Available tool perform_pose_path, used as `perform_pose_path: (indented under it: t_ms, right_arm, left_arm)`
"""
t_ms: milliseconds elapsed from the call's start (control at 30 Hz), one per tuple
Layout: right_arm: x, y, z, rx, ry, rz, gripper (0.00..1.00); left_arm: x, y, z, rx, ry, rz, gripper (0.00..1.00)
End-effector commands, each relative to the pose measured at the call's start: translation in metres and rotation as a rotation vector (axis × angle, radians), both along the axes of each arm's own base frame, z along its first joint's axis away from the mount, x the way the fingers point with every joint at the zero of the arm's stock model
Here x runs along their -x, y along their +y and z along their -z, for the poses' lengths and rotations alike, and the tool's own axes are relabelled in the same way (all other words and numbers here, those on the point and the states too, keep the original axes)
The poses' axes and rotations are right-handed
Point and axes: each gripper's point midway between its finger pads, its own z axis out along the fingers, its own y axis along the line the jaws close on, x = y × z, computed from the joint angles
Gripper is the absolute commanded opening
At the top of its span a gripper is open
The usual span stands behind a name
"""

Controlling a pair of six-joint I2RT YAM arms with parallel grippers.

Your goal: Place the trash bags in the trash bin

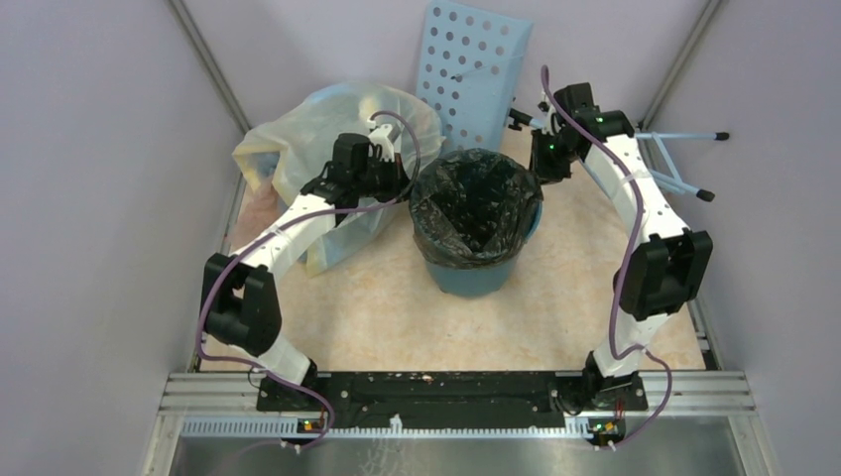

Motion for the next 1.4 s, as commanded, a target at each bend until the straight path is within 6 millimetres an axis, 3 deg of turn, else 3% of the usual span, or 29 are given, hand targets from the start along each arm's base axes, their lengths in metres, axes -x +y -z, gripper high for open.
perform_pose_path:
  t_ms: [0, 200, 333, 500, 600, 767, 900, 1167, 1367]
  right_arm:
    - [0.001, -0.015, -0.060, 0.011, -0.175, 0.047, 0.18]
    - [0.023, -0.026, -0.088, 0.017, -0.217, 0.078, 0.19]
    - [0.043, -0.027, -0.098, -0.011, -0.221, 0.097, 0.33]
    - [0.076, -0.018, -0.116, -0.134, -0.228, 0.132, 0.36]
    - [0.094, -0.007, -0.118, -0.247, -0.212, 0.159, 0.43]
    - [0.114, 0.010, -0.104, -0.396, -0.156, 0.171, 0.45]
    - [0.117, 0.007, -0.091, -0.383, -0.124, 0.203, 0.45]
    - [0.112, 0.012, -0.092, -0.404, -0.128, 0.192, 0.44]
    - [0.112, 0.001, -0.098, -0.340, -0.152, 0.199, 0.28]
  left_arm:
    - [0.007, 0.001, -0.024, 0.037, -0.051, 0.007, 0.00]
    - [0.010, 0.003, -0.032, 0.040, -0.065, 0.002, 0.00]
    - [0.014, 0.004, -0.031, 0.043, -0.057, -0.001, 0.00]
    - [0.019, 0.006, -0.031, 0.045, -0.056, -0.002, 0.00]
    - [0.021, 0.006, -0.032, 0.046, -0.056, -0.001, 0.00]
    - [0.023, 0.006, -0.031, 0.048, -0.049, 0.004, 0.00]
    - [0.026, 0.006, -0.029, 0.053, -0.042, 0.008, 0.00]
    - [0.025, 0.004, -0.031, 0.060, -0.044, 0.012, 0.00]
    - [0.025, 0.005, -0.034, 0.054, -0.054, 0.012, 0.00]
